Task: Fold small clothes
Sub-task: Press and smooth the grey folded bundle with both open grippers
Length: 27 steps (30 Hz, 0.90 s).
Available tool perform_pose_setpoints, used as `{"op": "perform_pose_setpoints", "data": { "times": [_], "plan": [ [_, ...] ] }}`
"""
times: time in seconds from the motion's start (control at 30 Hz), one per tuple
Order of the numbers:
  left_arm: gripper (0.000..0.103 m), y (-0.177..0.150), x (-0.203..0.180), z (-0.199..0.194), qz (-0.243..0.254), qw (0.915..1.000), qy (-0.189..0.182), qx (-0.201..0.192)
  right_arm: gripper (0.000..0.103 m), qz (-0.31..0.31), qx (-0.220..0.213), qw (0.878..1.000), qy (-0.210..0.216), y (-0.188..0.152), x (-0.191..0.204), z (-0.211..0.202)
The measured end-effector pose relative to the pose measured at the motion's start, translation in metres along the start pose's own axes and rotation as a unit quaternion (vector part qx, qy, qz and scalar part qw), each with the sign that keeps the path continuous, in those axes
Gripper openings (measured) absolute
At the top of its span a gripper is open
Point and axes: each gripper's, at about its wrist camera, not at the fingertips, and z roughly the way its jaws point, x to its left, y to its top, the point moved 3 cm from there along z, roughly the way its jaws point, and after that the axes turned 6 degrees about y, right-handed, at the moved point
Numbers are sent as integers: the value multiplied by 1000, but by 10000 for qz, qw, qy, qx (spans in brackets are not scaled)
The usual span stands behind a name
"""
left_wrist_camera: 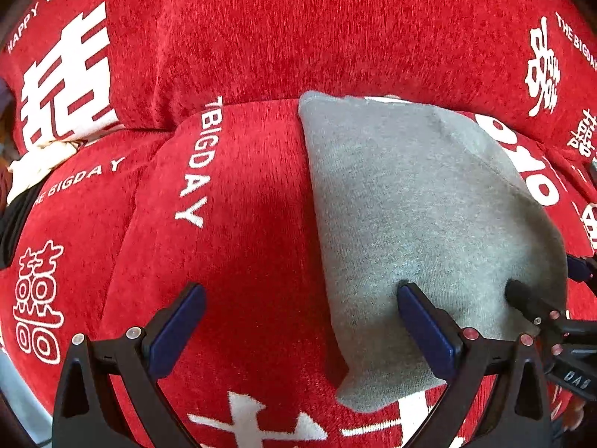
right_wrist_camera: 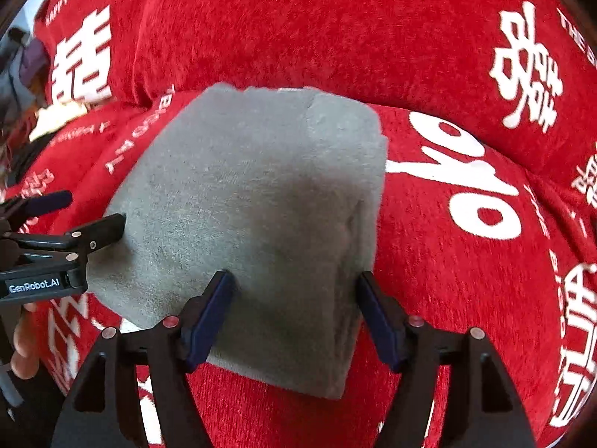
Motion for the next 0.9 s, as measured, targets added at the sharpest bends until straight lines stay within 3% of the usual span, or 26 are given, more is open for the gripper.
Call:
{"op": "perform_pose_setpoints", "data": {
  "times": [0.2, 0.3, 0.57, 0.63, 0.77, 0.9],
  "plan": [
    [103, 24, 4, -6, -182, 9993, -138, -297, 73, -54, -493, 9988, -25, 32, 1, -19],
    [103, 40, 3, -3, -192, 9991, -126, -358, 73, -306, -516, 9980, -209, 57, 6, -10],
    [103, 87, -5, 49, -332, 9992, 194, 50, 73, -335, 174, 9976, -574, 116, -1, 60],
    [103, 95, -6, 60, -465, 9987, 165, 157, 72, -262, 307, 9980, -490, 123, -2, 74],
    [103, 97, -5, 84, -652, 9965, 139, 511, 74, -88, 411, 9977, -526, 124, -8, 90],
    [103, 88, -3, 79, -621, 9973, 77, 377, 74, -343, 298, 9974, -566, 110, -3, 80]
  ]
}}
